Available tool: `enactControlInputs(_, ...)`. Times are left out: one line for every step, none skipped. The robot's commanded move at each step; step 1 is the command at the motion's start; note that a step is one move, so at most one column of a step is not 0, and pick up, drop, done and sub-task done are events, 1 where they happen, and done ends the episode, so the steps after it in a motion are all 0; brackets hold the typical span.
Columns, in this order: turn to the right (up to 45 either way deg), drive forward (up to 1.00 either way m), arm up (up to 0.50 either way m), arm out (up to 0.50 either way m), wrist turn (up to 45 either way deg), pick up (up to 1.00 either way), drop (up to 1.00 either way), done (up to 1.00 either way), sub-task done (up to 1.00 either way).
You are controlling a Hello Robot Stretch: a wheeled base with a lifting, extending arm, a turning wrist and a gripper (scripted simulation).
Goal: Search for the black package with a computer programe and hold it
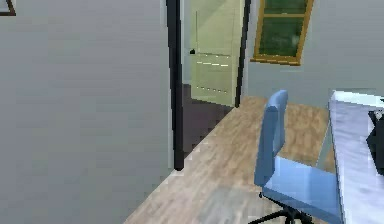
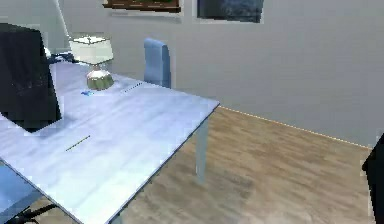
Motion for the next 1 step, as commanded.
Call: enactControlInputs(0.0, 1.0, 0.0, 0.0, 0.0, 0.0, 0.0, 0.0, 0.0)
